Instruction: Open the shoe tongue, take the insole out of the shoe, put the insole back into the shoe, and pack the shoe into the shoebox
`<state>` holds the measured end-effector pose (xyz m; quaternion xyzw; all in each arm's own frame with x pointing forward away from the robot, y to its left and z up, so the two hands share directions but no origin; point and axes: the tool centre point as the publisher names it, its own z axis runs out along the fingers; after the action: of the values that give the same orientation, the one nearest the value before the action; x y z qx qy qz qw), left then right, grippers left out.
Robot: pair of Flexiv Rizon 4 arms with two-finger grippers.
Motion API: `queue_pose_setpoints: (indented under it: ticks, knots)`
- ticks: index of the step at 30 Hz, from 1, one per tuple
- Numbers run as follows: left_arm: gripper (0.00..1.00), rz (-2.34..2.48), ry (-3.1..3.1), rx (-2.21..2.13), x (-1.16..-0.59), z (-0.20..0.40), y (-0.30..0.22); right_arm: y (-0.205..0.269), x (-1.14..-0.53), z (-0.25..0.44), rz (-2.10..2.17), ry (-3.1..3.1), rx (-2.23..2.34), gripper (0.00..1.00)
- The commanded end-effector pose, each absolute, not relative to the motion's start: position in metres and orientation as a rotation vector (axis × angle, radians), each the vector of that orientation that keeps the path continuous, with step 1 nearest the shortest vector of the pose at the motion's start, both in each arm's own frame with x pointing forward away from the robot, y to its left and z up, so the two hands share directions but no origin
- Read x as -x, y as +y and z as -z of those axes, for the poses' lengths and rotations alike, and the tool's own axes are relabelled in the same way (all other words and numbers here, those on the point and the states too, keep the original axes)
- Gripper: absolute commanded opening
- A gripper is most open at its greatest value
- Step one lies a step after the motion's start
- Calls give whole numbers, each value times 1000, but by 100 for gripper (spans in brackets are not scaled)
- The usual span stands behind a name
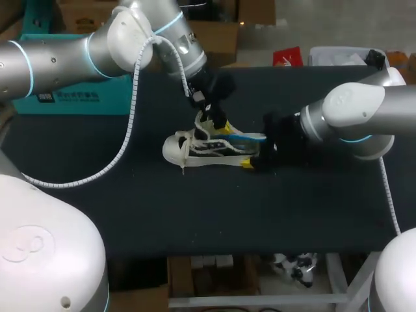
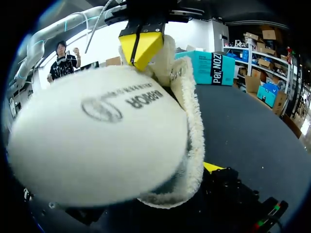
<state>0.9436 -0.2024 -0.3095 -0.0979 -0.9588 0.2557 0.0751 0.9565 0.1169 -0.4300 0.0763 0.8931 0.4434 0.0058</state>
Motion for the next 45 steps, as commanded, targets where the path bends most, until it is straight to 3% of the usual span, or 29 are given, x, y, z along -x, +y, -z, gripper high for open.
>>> queue_pose_setpoints:
  ticks: [1,11,12,14,15,34,36,38,41,42,43,45]
  knots:
    - [0,-809,-2847,308,-947,302,-196,118,-957,435,-1388,2796,-239,0]
    - [0,-770,-2886,282,-941,305,-199,118,-957,435,-1388,2796,-239,0]
    - [26,-766,-2901,268,-941,305,-199,118,-957,435,-1388,2796,-239,0]
    - [91,-764,-2914,259,-941,305,-199,118,-957,435,-1388,2796,-239,0]
    - [100,-762,-2926,257,-940,304,-199,118,-957,435,-1388,2796,-239,0]
    - [100,-690,-3178,284,-925,301,-225,118,-957,435,-1388,2796,-239,0]
    - [82,-686,-3205,264,-928,304,-229,118,-957,435,-1388,2796,-239,0]
    - [54,-686,-3222,240,-933,306,-232,118,-957,435,-1388,2796,-239,0]
    - [19,-687,-3226,224,-939,309,-233,118,-957,435,-1388,2796,-239,0]
    - [12,-683,-3229,222,-941,310,-233,118,-957,435,-1388,2796,-239,0]
    - [11,-676,-3238,216,-943,311,-234,118,-957,435,-1388,2796,-239,0]
    - [16,-669,-3244,213,-946,314,-235,118,-957,435,-1388,2796,-239,0]
